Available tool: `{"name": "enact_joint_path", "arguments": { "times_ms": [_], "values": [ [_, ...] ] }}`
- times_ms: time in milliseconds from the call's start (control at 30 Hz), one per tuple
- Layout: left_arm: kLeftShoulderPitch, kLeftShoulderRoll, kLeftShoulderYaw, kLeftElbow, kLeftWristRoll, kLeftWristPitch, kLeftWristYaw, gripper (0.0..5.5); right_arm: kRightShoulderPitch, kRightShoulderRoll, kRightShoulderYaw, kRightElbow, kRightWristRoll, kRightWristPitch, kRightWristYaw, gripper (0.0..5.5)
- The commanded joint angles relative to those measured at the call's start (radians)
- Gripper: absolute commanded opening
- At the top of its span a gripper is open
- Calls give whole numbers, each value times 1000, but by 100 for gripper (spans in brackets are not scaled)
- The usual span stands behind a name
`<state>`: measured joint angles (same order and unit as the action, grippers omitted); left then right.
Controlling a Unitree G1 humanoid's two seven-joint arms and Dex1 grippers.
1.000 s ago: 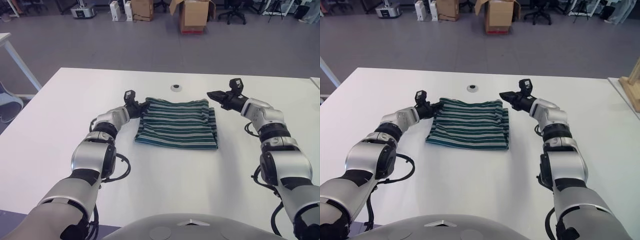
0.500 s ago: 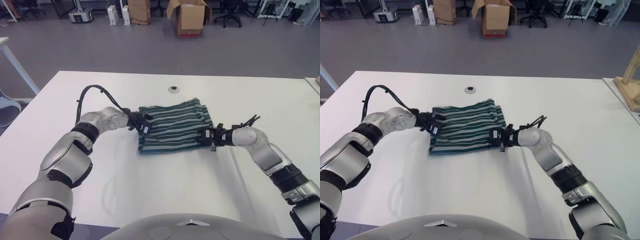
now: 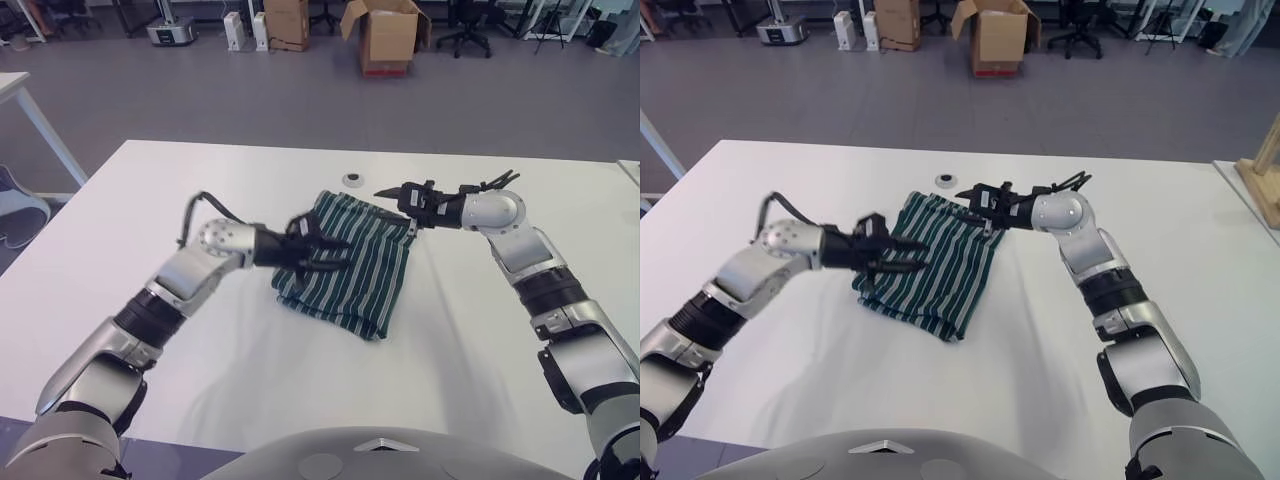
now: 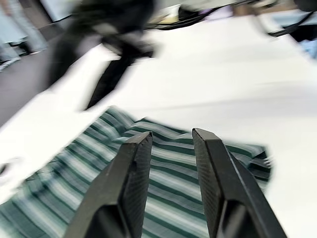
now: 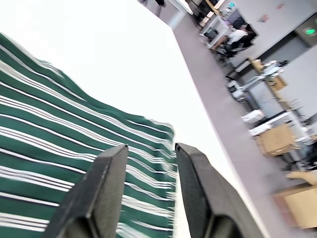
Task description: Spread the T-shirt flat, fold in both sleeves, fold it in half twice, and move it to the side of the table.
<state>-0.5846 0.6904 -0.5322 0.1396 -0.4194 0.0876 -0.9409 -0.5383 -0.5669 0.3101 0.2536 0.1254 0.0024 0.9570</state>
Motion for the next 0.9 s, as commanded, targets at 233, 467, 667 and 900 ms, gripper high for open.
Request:
{"name": "enact_joint_path", "arguments": {
  "times_ms": [233,467,667,900],
  "values": [
    [173,65,-142,243,460,-396,-97,150,424,-137,180,-354,-189,151,-39,178],
    [310,124,121,-213,225,-42,-29,150,553,-314,31,-638,-48,139,81,178],
    [353,204,324,-273,210,-121,-59,168,525,-340,-253,-790,342,475,94,234],
    [616,339,320,-85,564,-946,-88,261,574,-447,-158,-335,-242,-352,-17,352]
  ]
}}
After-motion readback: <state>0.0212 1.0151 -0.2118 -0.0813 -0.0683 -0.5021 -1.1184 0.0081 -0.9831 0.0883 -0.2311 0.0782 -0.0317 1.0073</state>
